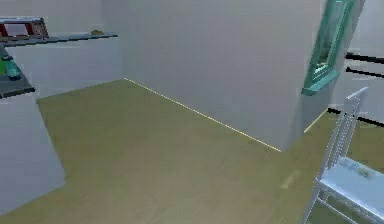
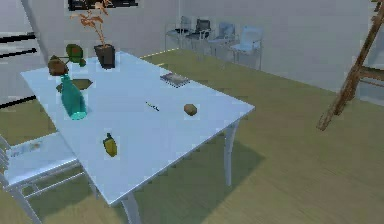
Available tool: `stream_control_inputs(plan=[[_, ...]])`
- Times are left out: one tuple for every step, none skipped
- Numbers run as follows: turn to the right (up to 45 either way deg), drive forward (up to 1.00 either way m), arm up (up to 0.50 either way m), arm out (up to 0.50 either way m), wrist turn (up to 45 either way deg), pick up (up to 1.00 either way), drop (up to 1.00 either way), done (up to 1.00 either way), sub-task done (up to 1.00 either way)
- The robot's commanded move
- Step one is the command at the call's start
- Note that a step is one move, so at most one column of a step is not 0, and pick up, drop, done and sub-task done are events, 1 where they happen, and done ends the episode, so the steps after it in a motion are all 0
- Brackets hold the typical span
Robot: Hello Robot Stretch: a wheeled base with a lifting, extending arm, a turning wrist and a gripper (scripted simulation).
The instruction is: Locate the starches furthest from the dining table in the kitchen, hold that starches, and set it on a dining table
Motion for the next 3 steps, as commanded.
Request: stream_control_inputs(plan=[[18.0,0.00,0.00,0.00,0.0,0.00,0.00,0.00,0.00],[0.0,1.00,0.00,0.00,0.0,0.00,0.00,0.00,0.00],[6.0,0.00,0.00,0.00,0.0,0.00,0.00,0.00,0.00]])
